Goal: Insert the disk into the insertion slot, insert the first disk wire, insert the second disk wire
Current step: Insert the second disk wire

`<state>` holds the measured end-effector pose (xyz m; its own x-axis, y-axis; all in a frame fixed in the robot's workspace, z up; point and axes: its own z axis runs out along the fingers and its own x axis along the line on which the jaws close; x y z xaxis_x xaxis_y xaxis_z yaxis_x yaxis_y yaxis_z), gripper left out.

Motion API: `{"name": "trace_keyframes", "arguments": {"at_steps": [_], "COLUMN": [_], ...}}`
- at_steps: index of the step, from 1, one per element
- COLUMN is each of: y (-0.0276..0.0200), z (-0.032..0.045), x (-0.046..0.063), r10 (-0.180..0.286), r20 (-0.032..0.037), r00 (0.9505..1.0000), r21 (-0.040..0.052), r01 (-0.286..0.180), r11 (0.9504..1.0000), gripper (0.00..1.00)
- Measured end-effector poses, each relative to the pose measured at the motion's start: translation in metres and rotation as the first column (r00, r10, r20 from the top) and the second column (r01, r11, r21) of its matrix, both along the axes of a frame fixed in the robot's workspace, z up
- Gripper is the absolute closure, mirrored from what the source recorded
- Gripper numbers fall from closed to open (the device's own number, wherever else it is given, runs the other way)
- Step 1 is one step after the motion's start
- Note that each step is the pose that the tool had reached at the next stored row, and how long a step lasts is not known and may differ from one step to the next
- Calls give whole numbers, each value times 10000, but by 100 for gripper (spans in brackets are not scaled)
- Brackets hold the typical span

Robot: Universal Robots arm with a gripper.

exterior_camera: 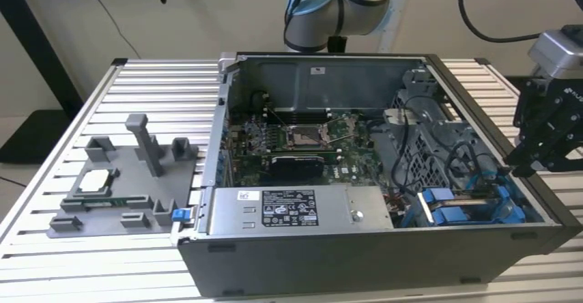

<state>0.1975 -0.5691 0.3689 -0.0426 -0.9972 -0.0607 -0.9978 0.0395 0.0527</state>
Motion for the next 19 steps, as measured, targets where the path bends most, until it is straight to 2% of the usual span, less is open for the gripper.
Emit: {"name": "trace_keyframes", "arguments": {"at_steps": [5,12,14,17,19], "y": [7,8,8,8,-6], "z": [-26,-57,-69,-85,-93], "x": [0,4,6,17,28], "r10": [1,3,4,10,9], "r20": [-49,-140,-143,-143,-151], "r00": [10000,9999,9999,9999,9999], "r21": [117,335,458,695,766], "r01": [0,1,3,0,3], "r11": [9999,9994,9989,9976,9971], "gripper": [0,0,0,0,0]}}
